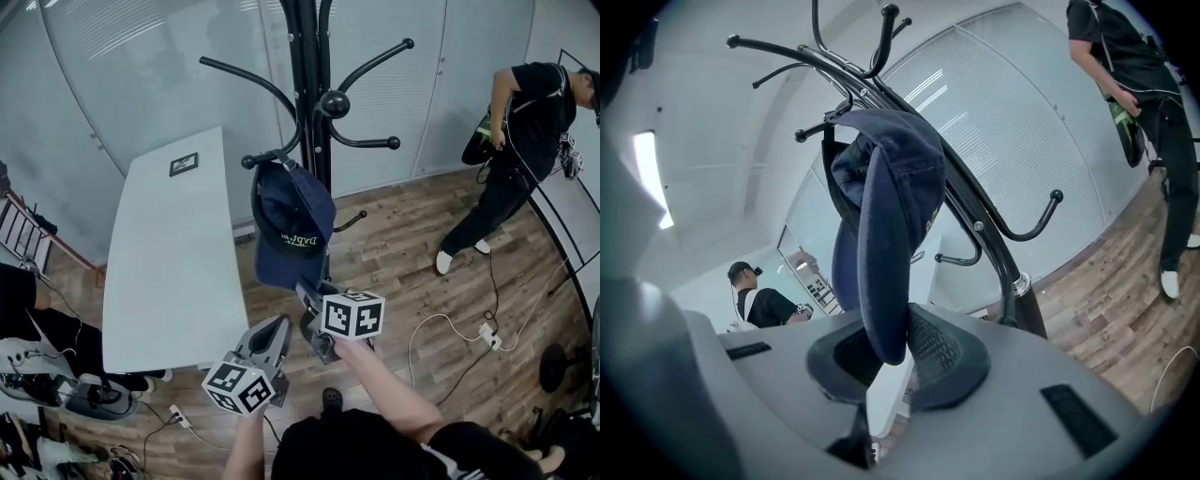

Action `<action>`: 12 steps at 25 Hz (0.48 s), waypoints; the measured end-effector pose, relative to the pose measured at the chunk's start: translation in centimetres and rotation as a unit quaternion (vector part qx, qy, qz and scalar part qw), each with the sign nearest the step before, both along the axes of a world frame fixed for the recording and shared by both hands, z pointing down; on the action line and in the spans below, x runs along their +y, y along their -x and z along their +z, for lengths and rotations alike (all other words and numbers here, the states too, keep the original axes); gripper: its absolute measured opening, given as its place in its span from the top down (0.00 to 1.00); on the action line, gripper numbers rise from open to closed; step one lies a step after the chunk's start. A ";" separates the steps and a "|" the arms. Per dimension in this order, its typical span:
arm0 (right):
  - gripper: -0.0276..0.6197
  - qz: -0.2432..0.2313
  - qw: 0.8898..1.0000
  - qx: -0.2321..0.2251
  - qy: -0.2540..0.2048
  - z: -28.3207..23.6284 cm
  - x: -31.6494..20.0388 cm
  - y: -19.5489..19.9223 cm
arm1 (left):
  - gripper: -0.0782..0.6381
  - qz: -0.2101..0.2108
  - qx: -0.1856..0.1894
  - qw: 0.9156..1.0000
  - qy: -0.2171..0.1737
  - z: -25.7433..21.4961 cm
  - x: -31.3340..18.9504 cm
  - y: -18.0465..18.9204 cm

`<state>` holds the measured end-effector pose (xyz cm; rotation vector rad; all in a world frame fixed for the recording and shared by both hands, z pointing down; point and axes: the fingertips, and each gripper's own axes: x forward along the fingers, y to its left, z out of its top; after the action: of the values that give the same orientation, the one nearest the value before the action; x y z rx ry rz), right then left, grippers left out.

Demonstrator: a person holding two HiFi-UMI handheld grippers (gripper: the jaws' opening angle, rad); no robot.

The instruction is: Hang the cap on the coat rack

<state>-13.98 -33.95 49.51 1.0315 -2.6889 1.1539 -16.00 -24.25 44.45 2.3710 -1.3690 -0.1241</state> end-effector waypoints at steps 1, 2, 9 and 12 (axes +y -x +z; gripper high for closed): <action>0.89 0.000 1.000 0.002 -0.002 0.1 -0.1 0.0 | 0.87 -0.001 0.001 1.000 0.001 0.1 0.0 0.0; 0.89 0.001 1.000 0.003 -0.004 0.1 -0.1 -0.1 | 0.87 -0.001 0.002 1.000 0.002 0.2 0.1 0.0; 0.76 0.023 1.000 0.011 -0.008 -0.1 -0.6 -0.9 | 0.87 0.002 0.000 1.000 0.005 0.3 0.5 0.1; 0.74 0.024 1.000 0.012 -0.013 -0.4 -0.6 -1.4 | 0.87 0.002 0.000 1.000 0.002 0.0 0.6 0.0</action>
<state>-12.54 -34.53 49.12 1.1122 -2.6819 1.1112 -15.99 -23.66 44.49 2.3698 -1.3639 -0.1191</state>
